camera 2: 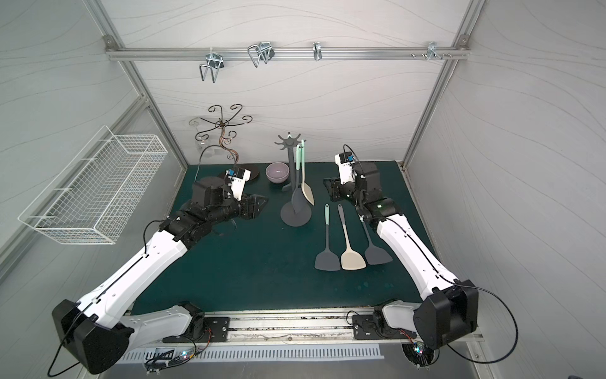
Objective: Take the spatula off the kitchen utensil rack
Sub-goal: Take off the spatula from the rack.
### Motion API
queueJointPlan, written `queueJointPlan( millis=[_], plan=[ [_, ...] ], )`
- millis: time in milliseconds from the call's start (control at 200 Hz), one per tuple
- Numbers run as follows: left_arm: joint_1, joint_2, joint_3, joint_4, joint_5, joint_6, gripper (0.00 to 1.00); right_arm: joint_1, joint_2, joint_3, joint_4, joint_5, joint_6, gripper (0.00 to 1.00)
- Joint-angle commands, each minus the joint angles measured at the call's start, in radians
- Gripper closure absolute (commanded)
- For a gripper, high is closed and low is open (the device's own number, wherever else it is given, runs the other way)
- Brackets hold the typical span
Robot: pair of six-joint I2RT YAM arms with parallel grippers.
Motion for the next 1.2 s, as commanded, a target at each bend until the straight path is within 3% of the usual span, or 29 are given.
queueJointPlan(
  millis=[0,350,660,1191],
  plan=[
    [-0.004,0.060,0.126,0.048,0.002,0.024,0.35,0.025,0.026,0.001,0.190,-0.022,0.038,0.63],
    [-0.005,0.262,0.418,0.112,0.019,0.050,0.33,0.069,0.183,0.142,0.219,-0.008,-0.060,0.61],
    [-0.004,0.423,0.644,0.135,0.057,0.051,0.31,0.089,0.276,0.161,0.269,-0.043,-0.102,0.57],
    [0.001,0.516,0.729,0.123,0.141,0.050,0.30,0.125,0.387,0.225,0.302,0.000,-0.247,0.55]
  ],
)
